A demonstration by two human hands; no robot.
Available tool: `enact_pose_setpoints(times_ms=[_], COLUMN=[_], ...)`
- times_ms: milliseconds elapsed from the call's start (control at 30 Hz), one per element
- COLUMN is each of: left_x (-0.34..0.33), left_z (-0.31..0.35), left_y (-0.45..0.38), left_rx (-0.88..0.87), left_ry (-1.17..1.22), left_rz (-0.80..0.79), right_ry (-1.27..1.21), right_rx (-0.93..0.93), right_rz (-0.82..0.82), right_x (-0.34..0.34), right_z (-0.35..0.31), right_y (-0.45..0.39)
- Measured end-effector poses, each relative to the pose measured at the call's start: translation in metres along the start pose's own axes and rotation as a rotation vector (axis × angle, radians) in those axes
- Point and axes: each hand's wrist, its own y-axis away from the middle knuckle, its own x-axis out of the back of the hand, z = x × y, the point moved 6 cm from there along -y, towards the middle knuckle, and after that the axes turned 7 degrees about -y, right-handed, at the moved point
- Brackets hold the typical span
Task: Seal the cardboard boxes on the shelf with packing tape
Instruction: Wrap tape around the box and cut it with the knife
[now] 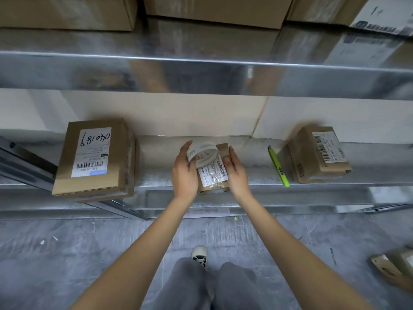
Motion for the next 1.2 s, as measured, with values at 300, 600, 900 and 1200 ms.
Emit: enact_pose_setpoints(times_ms=[300, 600, 900, 1200], left_x=[-0.003, -0.008, -0.012, -0.011], left_z=[0.015, 0.013, 0.019, 0.003], left_y=[-0.015, -0.021, -0.021, -0.017], left_rx=[-0.017, 0.035, 0.090, 0.127], left_ry=[-0.084, -0.065, -0.108, -0.215], left_rz=[0.010, 0.025, 0.015, -0.032], right_ry=[0.412, 0.912, 0.995, 1.044], right_rx=[0.226, 0.309, 0.352, 0.285], right_rz=[0.078, 0.022, -0.139, -0.132], right_x=[0.000, -0.005, -0.018, -0.016], right_z=[0.002, -0.006, -0.011, -0.010], right_y=[-0.006, -0.008, -0.006, -0.003])
